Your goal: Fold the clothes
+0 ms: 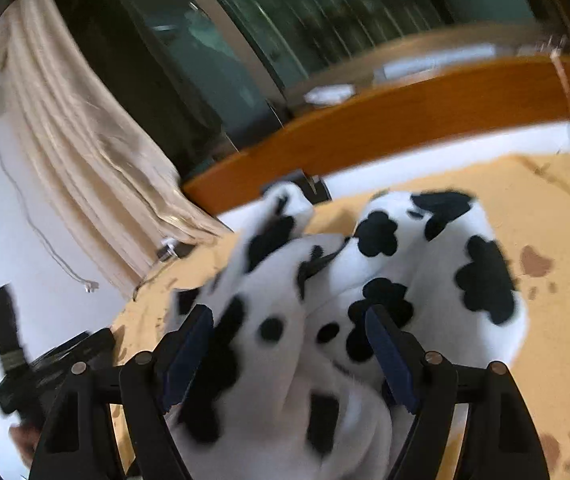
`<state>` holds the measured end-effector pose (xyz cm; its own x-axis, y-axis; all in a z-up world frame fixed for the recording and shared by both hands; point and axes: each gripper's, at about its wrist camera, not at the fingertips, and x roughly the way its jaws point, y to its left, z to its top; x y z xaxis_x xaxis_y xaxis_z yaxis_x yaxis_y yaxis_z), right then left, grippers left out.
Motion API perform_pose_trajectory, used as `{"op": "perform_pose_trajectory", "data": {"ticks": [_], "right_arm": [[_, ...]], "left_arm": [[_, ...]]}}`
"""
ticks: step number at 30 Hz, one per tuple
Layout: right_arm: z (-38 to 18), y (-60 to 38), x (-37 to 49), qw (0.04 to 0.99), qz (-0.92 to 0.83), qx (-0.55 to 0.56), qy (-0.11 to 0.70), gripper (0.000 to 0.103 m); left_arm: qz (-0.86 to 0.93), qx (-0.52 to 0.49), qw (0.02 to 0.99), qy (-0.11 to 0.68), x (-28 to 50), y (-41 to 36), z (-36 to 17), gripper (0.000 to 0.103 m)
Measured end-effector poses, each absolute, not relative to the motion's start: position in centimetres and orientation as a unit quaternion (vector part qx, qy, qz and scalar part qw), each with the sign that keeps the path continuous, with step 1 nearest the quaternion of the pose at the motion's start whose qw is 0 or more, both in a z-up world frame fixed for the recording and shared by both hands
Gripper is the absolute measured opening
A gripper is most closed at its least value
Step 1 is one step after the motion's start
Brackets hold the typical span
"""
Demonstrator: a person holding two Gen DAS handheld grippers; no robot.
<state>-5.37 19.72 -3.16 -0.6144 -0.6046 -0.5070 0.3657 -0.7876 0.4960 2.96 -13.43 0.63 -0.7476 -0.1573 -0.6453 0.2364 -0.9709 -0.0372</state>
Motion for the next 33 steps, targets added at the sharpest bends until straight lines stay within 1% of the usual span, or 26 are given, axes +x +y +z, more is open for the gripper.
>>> {"op": "perform_pose_trajectory", "data": {"ticks": [2,5,10,14,18,27,29,33], "right_arm": [[-4.3,18.5,-7.0,0.313,-0.853,0.371,-0.19,0.081],[-5.8,15.1,-8.1,0.413,-0.788,0.411,-0.202,0.081],[-6.2,10.3,-3.8,0.509,-0.75,0.405,-0.123,0.081],[-6.9,8.4,0.3,0.561,-0.719,0.399,-0.093,0.081],[-6.9,7.2,4.7,0.596,-0.701,0.389,-0.047,0.081],[-7.1,6.2,14.6,0.632,-0.682,0.36,0.076,0.082],[-7.1,6.3,15.8,0.628,-0.687,0.352,0.091,0.089],[-7.3,6.4,17.5,0.613,-0.708,0.334,0.112,0.091]], "left_arm": [[-0.932,0.342,0.11,0.057,2.9,-13.7,0.6,0.103],[-0.93,0.343,0.119,0.064,2.9,-14.7,0.8,0.103],[-0.934,0.317,0.141,0.087,4.0,-16.8,2.7,0.103],[-0.939,0.295,0.151,0.095,4.9,-17.7,4.2,0.103],[-0.941,0.293,0.147,0.089,5.1,-17.3,4.5,0.103],[-0.942,0.313,0.102,0.07,5.2,-15.2,3.9,0.103],[-0.941,0.317,0.089,0.071,5.2,-14.9,3.9,0.103],[-0.941,0.325,0.074,0.064,5.5,-13.9,3.6,0.103]]}}
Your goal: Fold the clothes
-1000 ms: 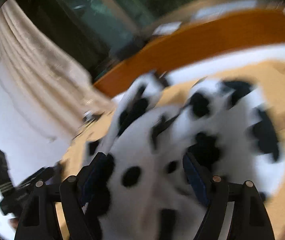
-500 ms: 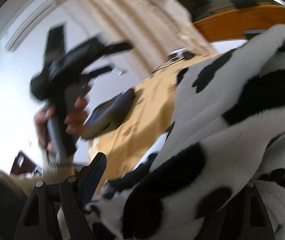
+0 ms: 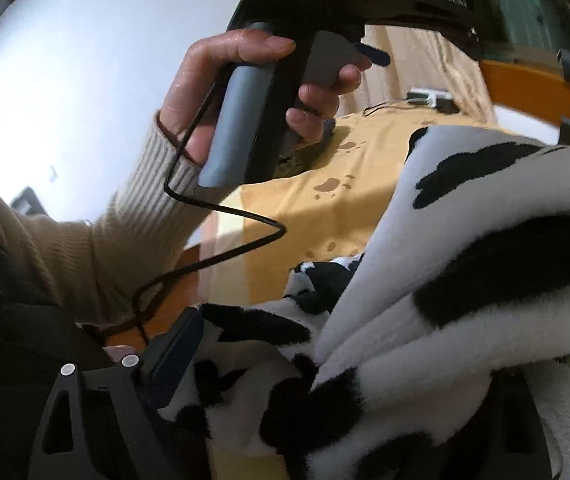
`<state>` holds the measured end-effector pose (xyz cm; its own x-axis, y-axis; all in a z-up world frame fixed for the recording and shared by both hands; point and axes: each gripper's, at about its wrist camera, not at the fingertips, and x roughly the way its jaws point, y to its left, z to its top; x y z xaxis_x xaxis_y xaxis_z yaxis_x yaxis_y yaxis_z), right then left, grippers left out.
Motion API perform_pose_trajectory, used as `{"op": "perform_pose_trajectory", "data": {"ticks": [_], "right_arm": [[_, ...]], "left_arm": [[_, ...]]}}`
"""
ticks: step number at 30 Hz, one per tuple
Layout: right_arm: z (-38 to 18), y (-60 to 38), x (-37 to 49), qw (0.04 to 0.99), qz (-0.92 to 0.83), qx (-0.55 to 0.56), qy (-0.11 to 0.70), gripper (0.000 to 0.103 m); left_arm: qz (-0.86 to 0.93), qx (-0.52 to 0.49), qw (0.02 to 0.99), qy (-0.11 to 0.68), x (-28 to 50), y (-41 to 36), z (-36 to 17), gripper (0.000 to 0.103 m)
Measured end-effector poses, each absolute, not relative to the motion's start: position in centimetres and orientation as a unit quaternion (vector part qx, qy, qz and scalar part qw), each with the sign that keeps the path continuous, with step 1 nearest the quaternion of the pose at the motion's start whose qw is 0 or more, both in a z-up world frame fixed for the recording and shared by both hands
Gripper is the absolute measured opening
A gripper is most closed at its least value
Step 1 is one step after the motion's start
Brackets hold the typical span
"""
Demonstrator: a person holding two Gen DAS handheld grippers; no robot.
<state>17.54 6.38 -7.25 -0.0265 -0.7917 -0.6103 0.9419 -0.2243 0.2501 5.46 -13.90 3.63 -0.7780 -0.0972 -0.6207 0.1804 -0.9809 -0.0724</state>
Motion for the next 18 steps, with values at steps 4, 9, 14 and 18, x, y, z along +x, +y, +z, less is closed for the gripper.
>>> {"op": "perform_pose_trajectory", "data": {"ticks": [4,9,14,18], "right_arm": [[-7.0,8.7,17.7,0.555,-0.768,0.307,0.087,0.091],[-6.2,13.8,18.9,0.395,-0.873,0.247,0.143,0.091],[-6.5,20.7,18.7,0.28,-0.913,0.253,0.151,0.091],[-6.6,25.0,19.1,0.196,-0.932,0.241,0.185,0.091]], "left_arm": [[-0.94,0.331,0.07,0.049,5.7,-13.0,3.3,0.103],[-0.938,0.333,0.072,0.06,5.5,-12.8,3.4,0.103],[-0.938,0.334,0.061,0.065,5.1,-11.3,3.7,0.103],[-0.939,0.338,0.048,0.046,4.9,-8.9,3.8,0.103]]}}
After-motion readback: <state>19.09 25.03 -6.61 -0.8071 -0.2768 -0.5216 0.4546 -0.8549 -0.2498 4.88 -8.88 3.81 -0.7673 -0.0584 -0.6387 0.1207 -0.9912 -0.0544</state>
